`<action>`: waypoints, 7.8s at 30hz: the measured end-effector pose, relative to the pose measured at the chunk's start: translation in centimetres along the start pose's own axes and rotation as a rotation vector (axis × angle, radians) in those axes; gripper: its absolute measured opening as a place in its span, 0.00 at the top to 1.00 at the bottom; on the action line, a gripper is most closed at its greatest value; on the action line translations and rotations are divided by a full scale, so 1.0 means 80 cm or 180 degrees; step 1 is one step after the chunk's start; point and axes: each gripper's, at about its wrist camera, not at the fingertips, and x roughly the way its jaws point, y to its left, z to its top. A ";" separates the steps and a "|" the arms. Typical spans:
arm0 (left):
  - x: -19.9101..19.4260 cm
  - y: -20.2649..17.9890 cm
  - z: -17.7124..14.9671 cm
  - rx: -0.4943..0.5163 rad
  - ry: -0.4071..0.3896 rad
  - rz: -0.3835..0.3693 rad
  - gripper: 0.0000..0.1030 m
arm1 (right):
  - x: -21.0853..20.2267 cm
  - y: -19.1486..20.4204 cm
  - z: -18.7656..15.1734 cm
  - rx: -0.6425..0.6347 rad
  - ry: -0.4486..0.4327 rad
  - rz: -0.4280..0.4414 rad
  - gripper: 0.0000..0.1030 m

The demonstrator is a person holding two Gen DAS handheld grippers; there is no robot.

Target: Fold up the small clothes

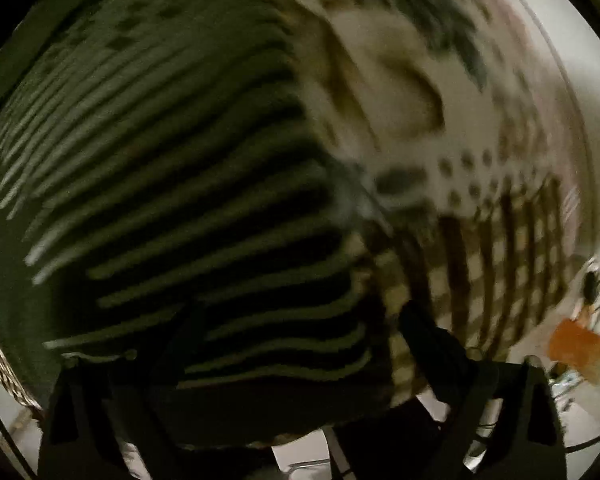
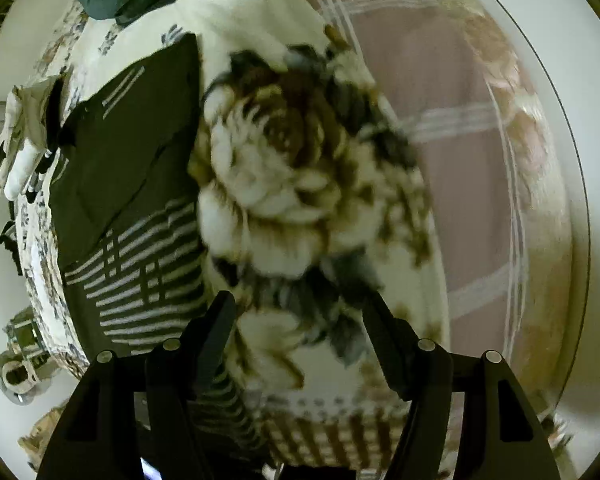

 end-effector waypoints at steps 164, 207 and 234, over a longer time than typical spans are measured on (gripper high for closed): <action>-0.181 0.726 0.000 -0.1743 -0.1492 -0.1407 0.35 | 0.198 0.494 -0.060 -0.0266 -0.0454 0.0501 0.38; -0.174 0.760 -0.022 -0.1485 -0.1182 -0.1802 0.45 | 0.198 0.503 -0.017 -0.0563 -0.0132 0.0501 0.44; -0.039 0.609 -0.283 -0.1829 -0.0405 -0.1880 0.50 | 0.353 0.346 -0.380 0.0052 0.1185 0.1046 0.34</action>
